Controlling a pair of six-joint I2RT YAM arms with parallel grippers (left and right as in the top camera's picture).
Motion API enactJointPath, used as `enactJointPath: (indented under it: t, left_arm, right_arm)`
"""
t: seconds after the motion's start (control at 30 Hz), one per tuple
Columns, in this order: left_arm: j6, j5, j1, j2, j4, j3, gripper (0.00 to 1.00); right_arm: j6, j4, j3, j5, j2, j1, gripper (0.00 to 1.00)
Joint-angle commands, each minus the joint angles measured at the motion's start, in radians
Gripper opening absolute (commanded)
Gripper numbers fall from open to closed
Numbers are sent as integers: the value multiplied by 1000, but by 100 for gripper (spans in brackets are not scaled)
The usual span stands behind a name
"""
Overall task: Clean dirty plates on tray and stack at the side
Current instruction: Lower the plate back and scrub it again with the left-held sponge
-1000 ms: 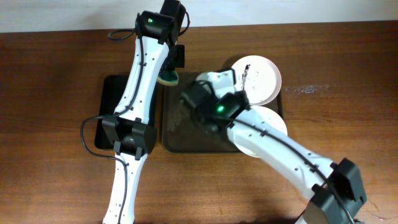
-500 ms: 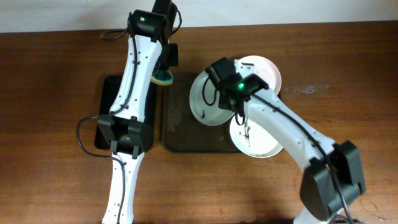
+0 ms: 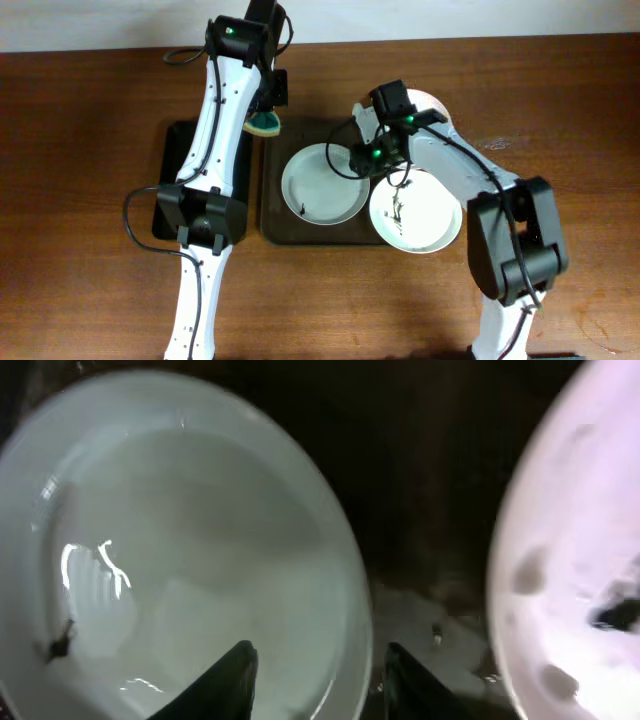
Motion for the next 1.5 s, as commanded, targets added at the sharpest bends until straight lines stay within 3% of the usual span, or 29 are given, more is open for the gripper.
enactJointPath:
  t: [0.0, 0.13, 0.2, 0.23, 0.3, 0.37, 0.4, 0.53, 0.67, 1.07, 1.17, 1.3, 1.47]
  left_arm:
    - [12, 11, -5, 0, 3, 21, 0]
    - [12, 11, -5, 0, -1, 21, 0]
    - [12, 11, -9, 2, -1, 21, 0]
    - [12, 11, -12, 9, -1, 21, 0]
    - [12, 11, -13, 24, -13, 21, 0]
    - [13, 44, -13, 44, -14, 21, 0]
    - [13, 64, -18, 58, -12, 21, 0]
    - [77, 112, -68, 143, -32, 18, 0]
    - [296, 334, -78, 233, -53, 18, 0]
    - [550, 411, -74, 317, -61, -51, 0]
    - [725, 411, -71, 317, -61, -136, 0]
    - [734, 490, -34, 293, -61, -185, 0]
    - [751, 460, -25, 167, -61, -185, 0]
  right_arm:
    - [-26, 37, 4, -19, 29, 3, 38]
    - [24, 68, 16, 18, 84, 3, 33]
    - [66, 68, 16, 52, 84, 3, 17]
    - [135, 67, 16, 84, 84, 3, 4]
    - [310, 49, 16, 85, 84, 3, 4]
    - [634, -21, 16, 86, 84, 5, 4]
    - [652, -24, 16, 98, 84, 15, 4]
    - [651, -32, 13, 131, 87, 16, 4]
    - [650, -31, 12, 130, 87, 16, 4]
    - [627, -27, 11, 130, 87, 16, 4]
    - [627, -24, 10, 130, 87, 16, 4]
    - [627, -20, 9, 130, 87, 16, 4]
    - [624, -20, 9, 130, 88, 16, 4]
